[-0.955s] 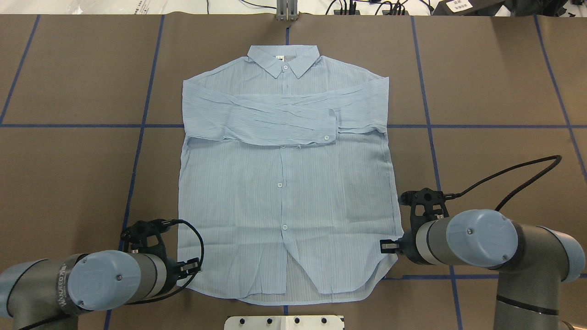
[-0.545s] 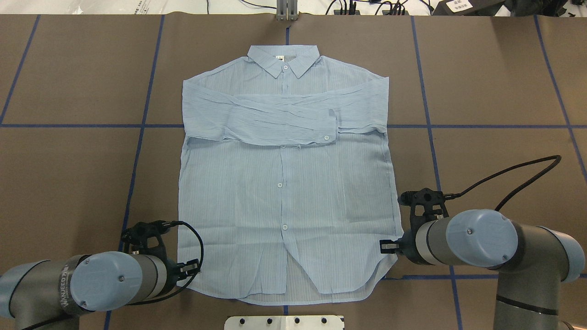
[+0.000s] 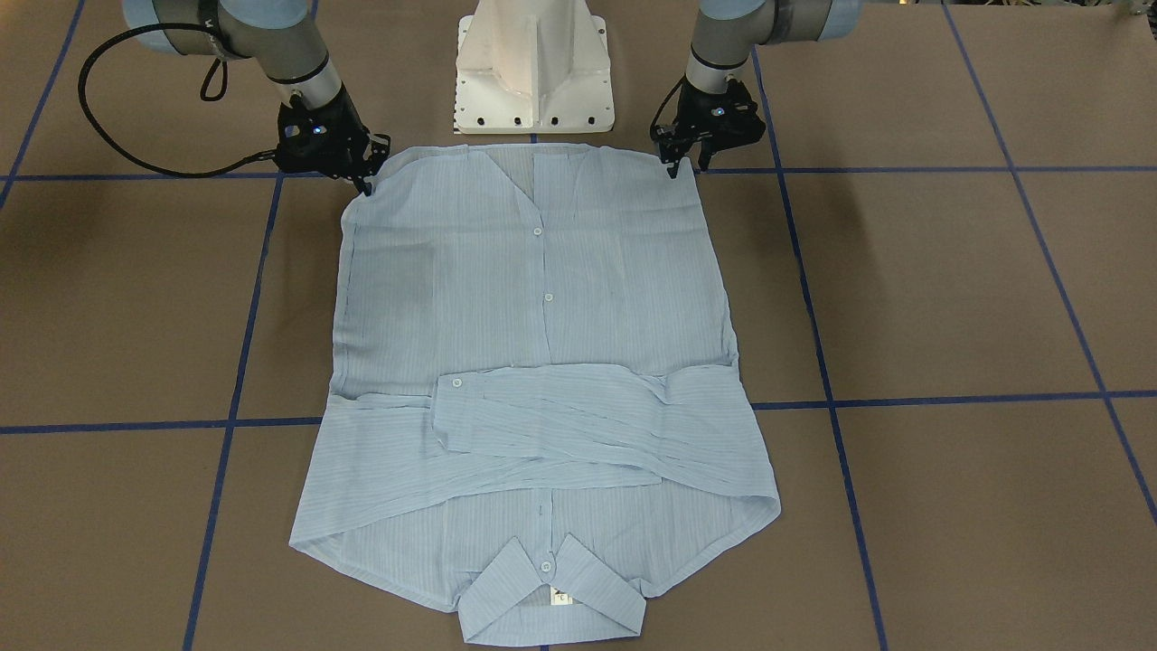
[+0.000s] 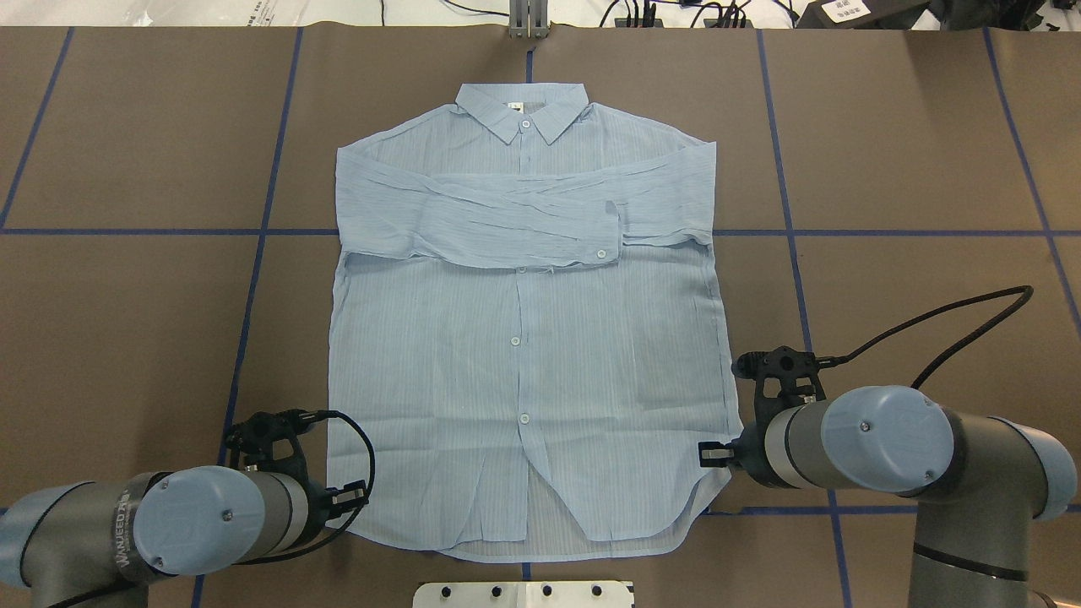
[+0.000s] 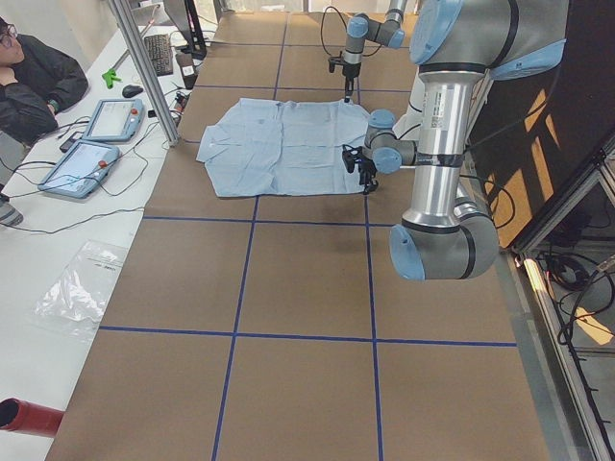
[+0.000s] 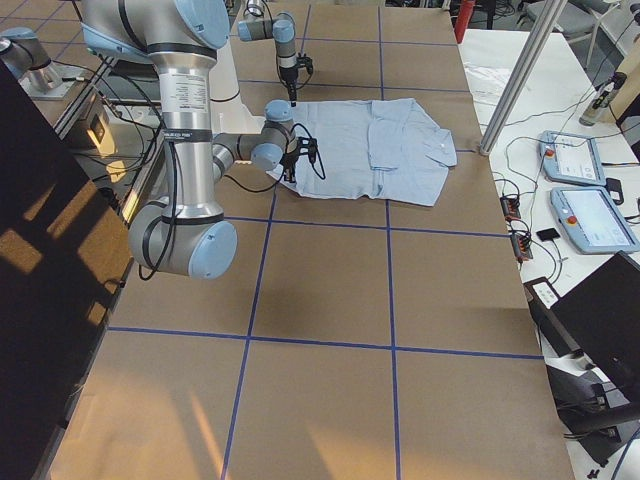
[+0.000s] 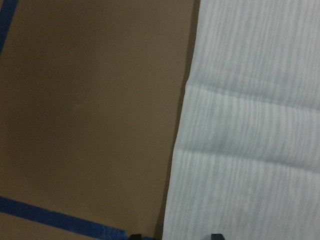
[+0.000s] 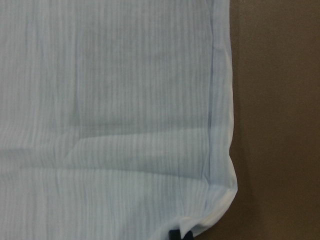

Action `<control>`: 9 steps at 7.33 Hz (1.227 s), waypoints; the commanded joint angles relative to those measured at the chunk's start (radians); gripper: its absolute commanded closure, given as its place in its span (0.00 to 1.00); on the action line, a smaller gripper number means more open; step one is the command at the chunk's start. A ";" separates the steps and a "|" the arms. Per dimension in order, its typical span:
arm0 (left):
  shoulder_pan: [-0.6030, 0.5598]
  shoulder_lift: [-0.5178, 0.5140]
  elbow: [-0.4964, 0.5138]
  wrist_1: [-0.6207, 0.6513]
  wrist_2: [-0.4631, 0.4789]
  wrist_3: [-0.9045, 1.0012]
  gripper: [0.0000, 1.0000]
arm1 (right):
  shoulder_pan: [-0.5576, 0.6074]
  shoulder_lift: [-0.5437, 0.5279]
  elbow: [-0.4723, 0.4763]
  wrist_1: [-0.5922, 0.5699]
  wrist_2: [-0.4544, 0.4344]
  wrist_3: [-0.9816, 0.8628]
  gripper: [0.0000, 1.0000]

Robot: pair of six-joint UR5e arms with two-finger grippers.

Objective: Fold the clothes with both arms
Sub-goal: 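Grasp the hem corners nearest the robot with both grippers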

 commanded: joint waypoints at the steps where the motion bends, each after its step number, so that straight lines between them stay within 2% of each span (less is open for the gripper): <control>1: 0.002 0.000 0.000 0.000 0.000 0.000 0.57 | 0.001 -0.001 0.000 0.000 0.002 0.000 1.00; 3: 0.002 0.000 0.002 0.000 0.000 0.000 0.60 | 0.004 -0.003 0.000 0.000 0.003 0.000 1.00; 4: 0.002 -0.001 0.000 0.002 0.000 0.000 0.65 | 0.004 -0.003 0.000 0.000 0.003 0.000 1.00; 6: 0.002 -0.004 0.000 0.002 0.000 0.000 0.79 | 0.005 -0.003 0.002 -0.002 0.003 0.000 1.00; 8: 0.002 -0.006 -0.006 0.002 -0.005 0.000 0.98 | 0.008 -0.003 0.002 0.000 0.005 0.000 1.00; 9: -0.001 -0.006 -0.014 0.002 -0.005 0.000 1.00 | 0.014 -0.003 0.011 0.000 0.014 0.000 1.00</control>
